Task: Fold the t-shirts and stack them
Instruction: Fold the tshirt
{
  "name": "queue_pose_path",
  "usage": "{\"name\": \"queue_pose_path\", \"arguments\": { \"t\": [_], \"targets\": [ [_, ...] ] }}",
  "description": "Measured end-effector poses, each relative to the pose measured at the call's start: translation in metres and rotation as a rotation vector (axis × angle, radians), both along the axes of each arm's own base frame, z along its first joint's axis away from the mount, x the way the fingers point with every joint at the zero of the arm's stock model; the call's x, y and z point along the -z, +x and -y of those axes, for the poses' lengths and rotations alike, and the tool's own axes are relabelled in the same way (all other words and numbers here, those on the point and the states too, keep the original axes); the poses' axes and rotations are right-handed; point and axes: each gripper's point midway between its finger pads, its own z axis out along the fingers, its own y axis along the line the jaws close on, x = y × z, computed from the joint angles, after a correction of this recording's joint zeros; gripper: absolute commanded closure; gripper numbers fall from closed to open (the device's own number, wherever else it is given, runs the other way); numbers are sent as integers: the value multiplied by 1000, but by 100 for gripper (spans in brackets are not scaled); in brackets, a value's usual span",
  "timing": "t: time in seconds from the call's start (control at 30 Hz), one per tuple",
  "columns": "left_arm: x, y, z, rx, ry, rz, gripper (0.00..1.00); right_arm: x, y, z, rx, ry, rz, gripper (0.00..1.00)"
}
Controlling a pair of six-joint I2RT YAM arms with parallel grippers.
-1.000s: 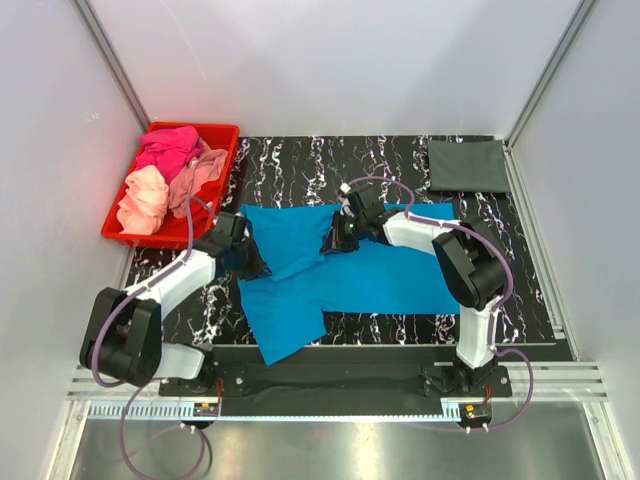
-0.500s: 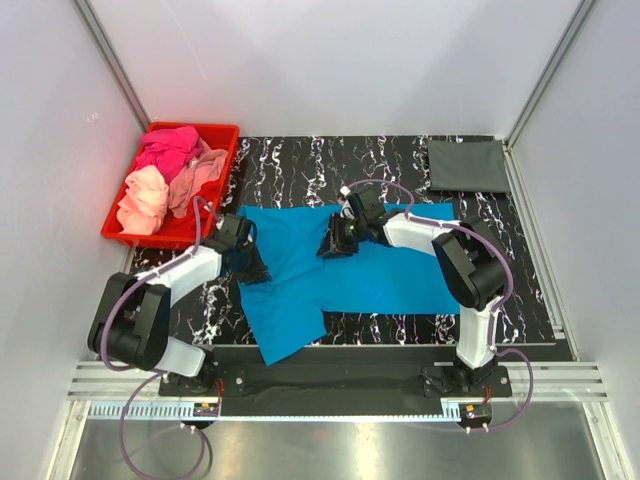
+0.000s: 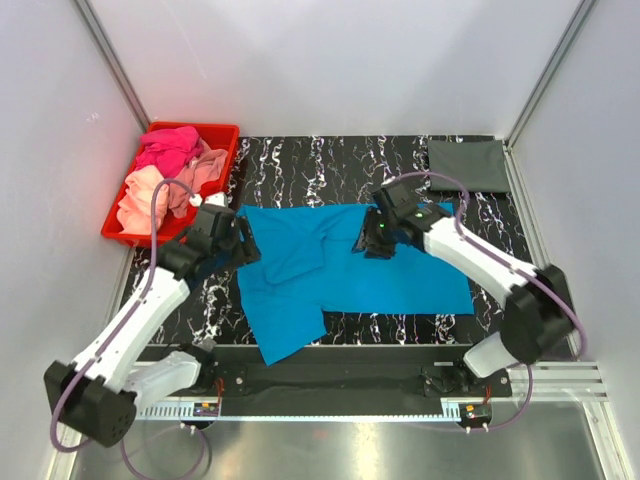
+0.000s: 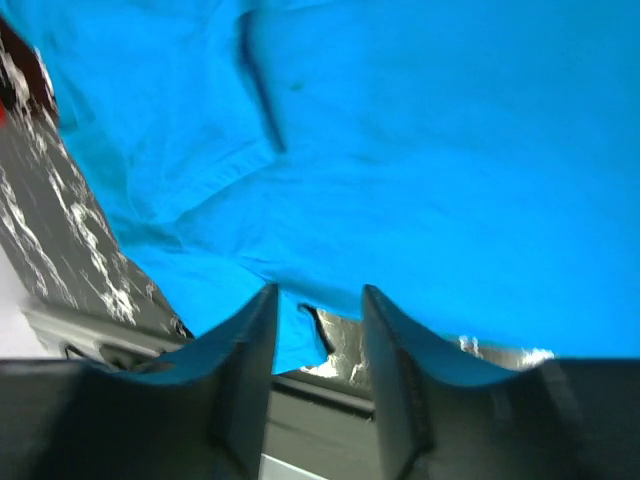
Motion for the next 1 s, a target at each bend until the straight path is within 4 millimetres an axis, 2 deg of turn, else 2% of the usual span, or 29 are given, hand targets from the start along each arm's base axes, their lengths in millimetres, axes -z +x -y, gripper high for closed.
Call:
{"name": "queue_pose_path", "arguments": {
  "t": [0.1,0.2,0.3,0.43,0.6,0.67,0.8,1.0],
  "targets": [
    [-3,-26,-10,6,45,-5,25,-18,-15,26,119,-25,9,49],
    [7,-47,-13,-25,-12,-22,26,-20,-34,46,205,-32,-4,48],
    [32,-66,-9,-34,-61,-91,26,-8,-47,61,265,-67,-40,47],
    [69,-83,-7,-71,-73,-224,26,15,-55,87,373,-129,-131,52],
    [95,-107,-2,-149,-142,-351,30,40,-60,151,640,-226,-276,54],
    [99,-116,2,-171,-191,-348,30,46,-65,165,695,-241,-294,53],
    [106,-133,9,-186,-273,-335,34,44,-73,168,721,-225,-290,55],
    [147,-175,10,-143,-211,-483,34,40,-64,165,723,-196,-254,57]
  ]
}}
